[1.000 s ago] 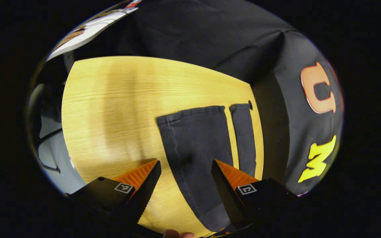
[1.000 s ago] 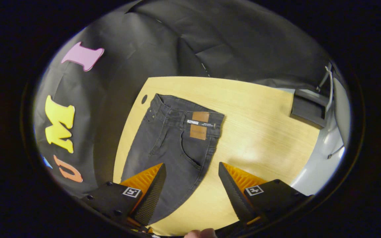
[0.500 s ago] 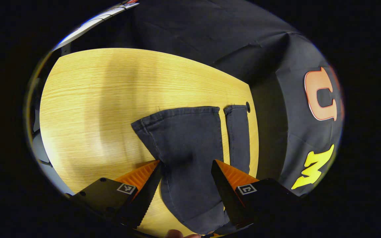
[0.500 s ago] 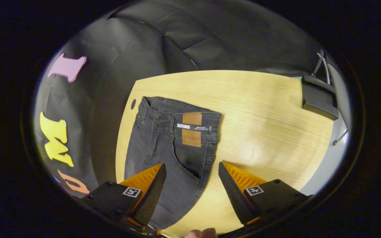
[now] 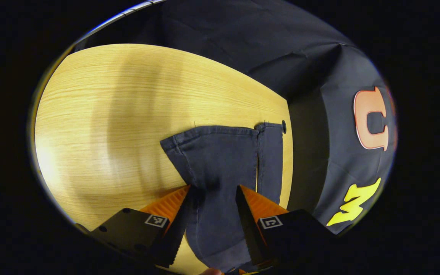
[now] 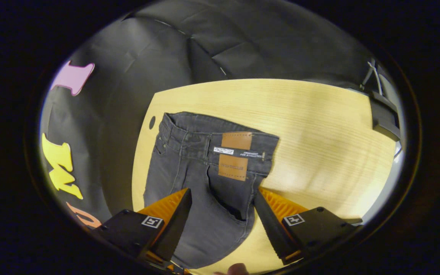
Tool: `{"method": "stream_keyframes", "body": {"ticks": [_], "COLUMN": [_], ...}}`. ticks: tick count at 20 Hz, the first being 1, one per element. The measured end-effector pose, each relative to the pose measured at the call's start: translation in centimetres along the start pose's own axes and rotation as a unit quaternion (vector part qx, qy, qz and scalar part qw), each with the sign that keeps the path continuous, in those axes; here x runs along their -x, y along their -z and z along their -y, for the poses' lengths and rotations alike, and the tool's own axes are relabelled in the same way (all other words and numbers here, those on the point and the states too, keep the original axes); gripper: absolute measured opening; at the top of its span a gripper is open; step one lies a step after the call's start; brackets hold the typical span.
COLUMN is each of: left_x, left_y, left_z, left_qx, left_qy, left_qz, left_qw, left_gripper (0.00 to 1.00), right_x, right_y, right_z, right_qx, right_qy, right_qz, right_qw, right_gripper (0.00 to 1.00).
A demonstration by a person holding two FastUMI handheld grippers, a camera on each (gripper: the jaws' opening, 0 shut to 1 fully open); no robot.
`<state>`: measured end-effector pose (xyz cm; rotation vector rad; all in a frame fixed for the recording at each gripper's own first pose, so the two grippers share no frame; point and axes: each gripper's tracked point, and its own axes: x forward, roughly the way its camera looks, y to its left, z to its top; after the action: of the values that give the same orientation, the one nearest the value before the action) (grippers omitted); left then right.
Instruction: Grasp the waist and the cuffs of the jeans and fold them to make the two legs overlap; first hold the waist and fold one-third of the jeans toward the cuffs, then hold the cuffs and fold the remaining one-third in the same direction to finish folding.
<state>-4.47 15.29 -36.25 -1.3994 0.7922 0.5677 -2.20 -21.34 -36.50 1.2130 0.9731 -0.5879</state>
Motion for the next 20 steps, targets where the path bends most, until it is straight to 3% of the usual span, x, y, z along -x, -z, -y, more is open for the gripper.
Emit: {"method": "stream_keyframes", "body": {"ticks": [1,2,4,5,6,7,9,11,15,17,20], "left_x": [-0.3,-0.6,-1.0,-1.2,-1.2,-1.0,-0.3,0.4,2.4,3.4,4.6], "left_y": [0.4,0.7,1.0,1.0,1.2,1.3,1.3,1.2,0.8,0.5,-0.3], "left_z": [0.2,0.4,0.6,0.4,0.3,0.4,0.0,1.2,3.2,5.2,8.1], "left_qx": [-0.004,-0.009,-0.017,-0.018,-0.017,-0.017,-0.021,-0.012,0.022,0.030,0.038], "left_qy": [-0.002,-0.005,-0.011,-0.017,-0.020,-0.022,-0.036,-0.026,-0.034,-0.022,-0.009], "left_qz": [-0.008,-0.013,-0.017,-0.018,-0.022,-0.028,-0.031,-0.037,-0.047,-0.046,-0.041], "left_qw": [1.000,1.000,1.000,1.000,0.999,0.999,0.999,0.999,0.998,0.998,0.998], "left_gripper": [0.65,0.62,0.54,0.33,0.34,0.24,0.14,0.06,0.04,0.04,0.04], "right_x": [-0.2,-0.5,-0.3,-0.2,-0.4,-0.4,-0.2,0.2,2.9,4.5,7.0], "right_y": [-0.1,0.0,-0.5,-0.7,-0.7,-0.6,-0.7,-0.7,-1.3,-1.8,-2.4], "right_z": [0.2,0.9,1.9,2.1,2.2,2.1,2.3,2.0,0.2,-1.8,-5.6], "right_qx": [0.005,0.013,0.010,-0.004,-0.018,-0.029,-0.042,-0.048,-0.049,-0.052,-0.043], "right_qy": [0.013,0.033,0.059,0.062,0.062,0.059,0.063,0.065,0.037,0.016,-0.014], "right_qz": [0.001,0.001,0.002,0.001,-0.005,-0.011,-0.018,-0.017,-0.016,-0.013,-0.009], "right_qw": [1.000,0.999,0.998,0.998,0.998,0.998,0.997,0.997,0.998,0.998,0.999], "right_gripper": [0.98,0.90,0.57,0.40,0.35,0.28,0.28,0.01,0.05,0.02,0.05]}}
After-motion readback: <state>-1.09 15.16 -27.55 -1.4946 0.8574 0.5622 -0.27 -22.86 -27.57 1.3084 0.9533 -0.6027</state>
